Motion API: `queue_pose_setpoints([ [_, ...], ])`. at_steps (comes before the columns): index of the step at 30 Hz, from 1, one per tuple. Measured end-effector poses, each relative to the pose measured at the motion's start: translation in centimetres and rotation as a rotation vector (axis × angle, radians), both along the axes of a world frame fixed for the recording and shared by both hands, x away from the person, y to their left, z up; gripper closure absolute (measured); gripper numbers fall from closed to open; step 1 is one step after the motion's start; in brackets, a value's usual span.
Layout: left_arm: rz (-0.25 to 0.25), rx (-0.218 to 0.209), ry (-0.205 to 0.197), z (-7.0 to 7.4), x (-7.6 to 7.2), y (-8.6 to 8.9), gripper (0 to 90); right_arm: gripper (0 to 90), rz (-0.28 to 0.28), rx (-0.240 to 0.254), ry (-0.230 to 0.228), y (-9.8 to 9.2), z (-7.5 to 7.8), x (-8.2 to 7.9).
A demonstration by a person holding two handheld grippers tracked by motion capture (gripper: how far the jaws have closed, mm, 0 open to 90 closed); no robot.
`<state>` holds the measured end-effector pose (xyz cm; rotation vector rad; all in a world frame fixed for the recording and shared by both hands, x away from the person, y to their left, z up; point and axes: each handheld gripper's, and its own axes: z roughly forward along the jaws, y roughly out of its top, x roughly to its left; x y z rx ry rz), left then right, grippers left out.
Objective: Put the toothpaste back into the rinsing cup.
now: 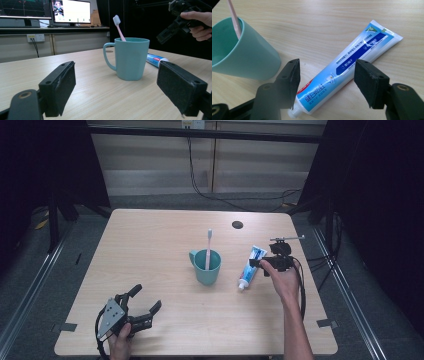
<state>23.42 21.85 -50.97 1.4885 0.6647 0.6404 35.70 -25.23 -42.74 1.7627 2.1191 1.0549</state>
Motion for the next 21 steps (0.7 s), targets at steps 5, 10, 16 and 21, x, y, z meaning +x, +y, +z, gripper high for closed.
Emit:
queue_pose_setpoints([
  [5,0.000,0.000,-0.001,0.0,0.0,0.0,15.5,36.0,-0.006,-0.001,0.034,-0.1,0.0,0.8],
  [10,0.000,0.003,-0.003,0.0,0.0,0.0,15.5,35.6,-0.014,-0.035,0.114,0.0,-1.0,1.8],
  [16,-0.003,0.003,-0.002,0.0,0.0,0.0,15.6,37.9,-0.029,-0.039,0.179,0.1,-1.7,3.1],
  [21,-0.008,0.005,-0.003,0.0,0.0,0.1,15.6,37.5,-0.045,-0.054,0.222,0.8,-2.5,3.8],
])
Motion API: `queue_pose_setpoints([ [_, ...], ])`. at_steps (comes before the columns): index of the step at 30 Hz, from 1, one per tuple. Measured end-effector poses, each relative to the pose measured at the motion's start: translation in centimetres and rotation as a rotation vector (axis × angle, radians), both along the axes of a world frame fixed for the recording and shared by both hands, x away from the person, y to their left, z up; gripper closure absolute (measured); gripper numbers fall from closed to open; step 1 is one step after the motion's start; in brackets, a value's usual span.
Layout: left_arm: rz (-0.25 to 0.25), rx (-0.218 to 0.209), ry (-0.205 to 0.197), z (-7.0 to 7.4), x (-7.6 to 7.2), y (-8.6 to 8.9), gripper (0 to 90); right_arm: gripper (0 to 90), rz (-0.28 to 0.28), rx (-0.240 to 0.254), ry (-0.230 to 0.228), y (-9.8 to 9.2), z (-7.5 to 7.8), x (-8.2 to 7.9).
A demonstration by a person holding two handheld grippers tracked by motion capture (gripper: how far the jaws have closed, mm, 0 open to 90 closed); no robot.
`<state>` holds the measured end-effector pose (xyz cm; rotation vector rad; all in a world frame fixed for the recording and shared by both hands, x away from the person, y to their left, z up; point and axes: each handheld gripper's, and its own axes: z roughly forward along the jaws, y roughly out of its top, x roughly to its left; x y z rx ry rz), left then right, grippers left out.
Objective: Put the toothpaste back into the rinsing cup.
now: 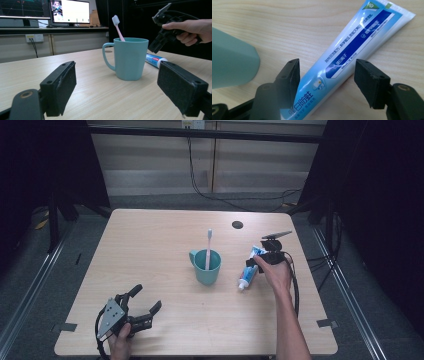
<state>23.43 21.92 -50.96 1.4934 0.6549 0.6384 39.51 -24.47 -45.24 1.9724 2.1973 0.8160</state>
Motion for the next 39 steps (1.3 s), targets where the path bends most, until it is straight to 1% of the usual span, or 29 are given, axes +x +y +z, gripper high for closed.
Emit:
queue_pose_setpoints([
  [2,-0.005,-0.001,0.000,0.0,0.0,0.0,15.6,37.5,-0.002,-0.020,0.010,0.3,-0.3,0.3],
  [4,-0.006,-0.001,-0.001,0.0,0.0,0.0,15.6,37.8,-0.013,-0.040,0.008,0.5,-0.4,0.4],
  [5,-0.007,-0.001,-0.001,0.0,0.0,0.0,15.6,37.2,-0.015,-0.045,0.008,0.6,-0.4,0.4],
  [8,-0.009,-0.001,-0.001,0.0,0.0,0.0,15.6,35.6,-0.019,-0.048,0.028,0.7,-0.6,0.6],
  [9,-0.011,-0.002,-0.001,0.0,0.0,0.0,15.6,34.1,-0.020,-0.057,0.036,0.7,-0.7,0.7],
  [12,-0.019,-0.002,0.000,0.0,0.0,0.0,15.6,31.4,-0.029,-0.074,0.037,0.8,-1.2,0.8],
  [14,-0.020,0.003,-0.001,0.0,0.0,0.1,15.6,29.3,-0.034,-0.059,0.039,0.7,-1.5,0.9],
  [16,-0.021,0.001,-0.001,0.0,0.0,0.1,15.6,27.3,-0.036,-0.068,0.043,0.8,-1.7,1.0],
  [18,-0.023,0.001,-0.001,0.0,0.0,0.1,15.6,28.2,-0.036,-0.082,0.041,1.0,-1.7,1.1],
  [21,-0.025,-0.001,-0.001,0.0,0.0,0.1,15.6,28.6,-0.049,-0.077,0.043,0.9,-1.9,1.2],
  [22,-0.027,-0.002,-0.001,0.0,0.0,0.1,15.6,29.7,-0.048,-0.086,0.034,0.8,-2.0,1.2],
  [24,-0.030,-0.001,-0.001,0.0,0.0,0.1,15.6,32.2,-0.048,-0.083,0.041,0.7,-2.2,1.3],
  [26,-0.032,-0.001,-0.001,0.0,0.0,0.1,15.6,36.8,-0.043,-0.069,0.044,0.6,-2.4,1.4],
  [27,-0.032,0.000,-0.001,0.0,0.0,0.1,15.6,39.2,-0.038,-0.071,0.050,0.6,-2.4,1.4],
  [29,-0.033,-0.001,-0.001,0.0,0.0,0.1,15.6,44.0,-0.026,-0.081,0.046,0.8,-2.4,1.5],
  [31,-0.034,-0.001,-0.001,0.0,0.0,0.1,15.6,48.6,-0.018,-0.067,0.060,0.8,-2.6,1.5],
  [33,-0.035,0.001,-0.001,0.0,0.0,0.1,15.6,50.2,-0.010,-0.080,0.061,0.9,-2.6,1.5],
  [34,-0.035,-0.002,-0.001,0.0,0.0,0.1,15.6,50.9,0.000,-0.098,0.060,1.0,-2.6,1.5],
  [35,-0.036,-0.001,-0.001,0.0,0.0,0.1,15.6,51.8,0.003,-0.104,0.061,1.1,-2.5,1.6],
  [39,-0.037,-0.001,-0.001,0.0,0.0,0.1,15.6,58.2,0.013,-0.108,0.063,1.0,-2.5,1.6],
])
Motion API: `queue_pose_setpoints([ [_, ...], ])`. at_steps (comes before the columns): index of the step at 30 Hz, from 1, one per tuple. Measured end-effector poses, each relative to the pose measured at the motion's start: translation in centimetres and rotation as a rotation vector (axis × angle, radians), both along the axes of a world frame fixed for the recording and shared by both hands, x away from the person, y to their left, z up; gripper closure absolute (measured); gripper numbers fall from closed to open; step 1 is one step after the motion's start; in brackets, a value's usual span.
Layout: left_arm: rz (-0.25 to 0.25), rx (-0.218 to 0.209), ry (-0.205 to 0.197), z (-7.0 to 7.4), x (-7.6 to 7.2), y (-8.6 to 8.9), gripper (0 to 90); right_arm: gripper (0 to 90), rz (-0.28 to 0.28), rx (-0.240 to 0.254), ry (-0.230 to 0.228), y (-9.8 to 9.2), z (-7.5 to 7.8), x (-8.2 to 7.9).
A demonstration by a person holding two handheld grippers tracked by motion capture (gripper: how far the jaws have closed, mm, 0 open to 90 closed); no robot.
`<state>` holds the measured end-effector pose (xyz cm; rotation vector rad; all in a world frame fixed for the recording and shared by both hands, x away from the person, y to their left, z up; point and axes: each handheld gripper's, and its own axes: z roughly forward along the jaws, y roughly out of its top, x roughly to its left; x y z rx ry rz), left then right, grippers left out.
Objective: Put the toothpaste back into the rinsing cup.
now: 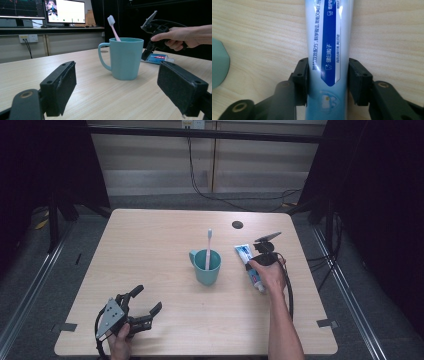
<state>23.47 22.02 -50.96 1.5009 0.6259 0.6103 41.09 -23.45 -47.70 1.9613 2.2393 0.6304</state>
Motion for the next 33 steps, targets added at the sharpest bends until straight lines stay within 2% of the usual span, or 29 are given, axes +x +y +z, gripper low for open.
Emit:
queue_pose_setpoints([
  [4,0.000,0.000,0.000,0.0,0.0,0.0,15.6,62.3,0.001,0.006,0.005,-0.1,0.1,0.0],
  [6,0.000,0.000,0.000,0.0,0.0,0.0,15.6,62.7,0.008,-0.006,0.005,0.1,0.2,0.0],
  [9,-0.001,0.000,0.000,0.0,0.0,0.0,15.6,59.6,0.025,-0.025,0.035,0.3,0.1,0.2],
  [13,-0.002,0.001,0.000,0.0,0.0,0.0,15.6,58.2,0.049,-0.051,0.039,0.7,0.2,0.4],
  [16,-0.004,0.000,0.000,0.0,0.0,0.0,15.6,63.0,0.058,-0.059,0.038,0.6,0.2,0.4],
  [20,-0.003,0.000,0.000,0.0,0.0,0.0,15.6,69.5,0.049,-0.031,0.046,0.2,0.4,0.3],
  [25,-0.003,-0.001,0.000,0.0,0.0,0.0,15.6,72.0,0.044,-0.010,0.046,0.0,0.6,0.1],
  [31,-0.003,0.000,0.000,0.0,0.0,0.0,15.6,72.6,0.041,0.031,0.017,-0.3,0.8,-0.5],
  [33,-0.004,0.000,0.000,0.0,0.0,0.0,15.6,72.6,0.045,0.052,-0.009,-0.5,1.1,-0.8],
])
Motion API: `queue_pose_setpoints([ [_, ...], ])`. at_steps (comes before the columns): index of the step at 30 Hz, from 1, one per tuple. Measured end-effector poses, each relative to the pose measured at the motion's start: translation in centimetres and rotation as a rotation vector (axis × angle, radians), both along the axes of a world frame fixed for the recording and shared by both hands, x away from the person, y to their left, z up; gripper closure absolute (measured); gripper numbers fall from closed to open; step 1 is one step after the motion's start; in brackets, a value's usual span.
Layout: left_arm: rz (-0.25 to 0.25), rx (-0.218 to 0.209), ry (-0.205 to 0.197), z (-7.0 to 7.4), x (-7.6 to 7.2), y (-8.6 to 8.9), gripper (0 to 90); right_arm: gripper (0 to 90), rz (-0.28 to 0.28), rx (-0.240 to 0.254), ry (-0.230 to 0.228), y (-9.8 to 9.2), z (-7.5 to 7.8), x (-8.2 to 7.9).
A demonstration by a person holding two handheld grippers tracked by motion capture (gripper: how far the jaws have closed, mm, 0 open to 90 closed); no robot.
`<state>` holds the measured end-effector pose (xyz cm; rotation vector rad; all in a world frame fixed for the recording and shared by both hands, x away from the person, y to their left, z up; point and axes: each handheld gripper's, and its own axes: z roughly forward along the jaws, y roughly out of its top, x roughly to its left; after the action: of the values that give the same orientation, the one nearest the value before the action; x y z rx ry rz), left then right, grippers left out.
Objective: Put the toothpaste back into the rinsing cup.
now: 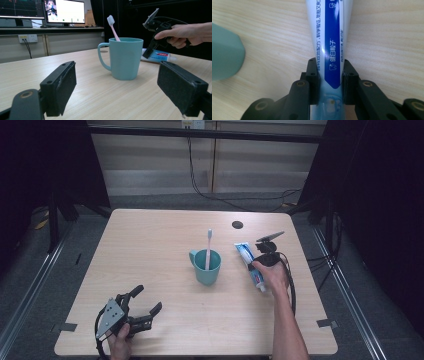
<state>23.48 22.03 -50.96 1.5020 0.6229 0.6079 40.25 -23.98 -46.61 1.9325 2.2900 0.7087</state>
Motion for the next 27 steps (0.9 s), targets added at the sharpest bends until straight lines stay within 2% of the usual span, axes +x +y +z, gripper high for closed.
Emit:
queue_pose_setpoints([
  [11,0.000,0.000,0.000,0.0,0.0,0.0,15.6,72.7,0.025,0.077,-0.091,-0.2,1.6,-1.0],
  [14,0.000,0.000,0.000,0.0,0.0,0.0,15.7,72.7,0.011,0.111,-0.101,-0.4,1.9,-1.2],
  [17,0.000,0.000,0.000,0.0,0.0,0.0,15.6,72.7,0.015,0.121,-0.119,-0.5,2.2,-1.3],
  [21,0.000,0.000,0.000,0.0,0.0,0.0,15.6,72.7,0.019,0.153,-0.139,-0.7,2.6,-1.7],
  [22,0.000,0.000,0.000,0.0,0.0,0.0,15.6,72.7,0.022,0.169,-0.158,-0.8,2.8,-1.8],
  [27,0.000,0.000,0.000,0.0,0.0,0.0,15.6,72.7,0.032,0.197,-0.182,-0.8,3.3,-2.2],
])
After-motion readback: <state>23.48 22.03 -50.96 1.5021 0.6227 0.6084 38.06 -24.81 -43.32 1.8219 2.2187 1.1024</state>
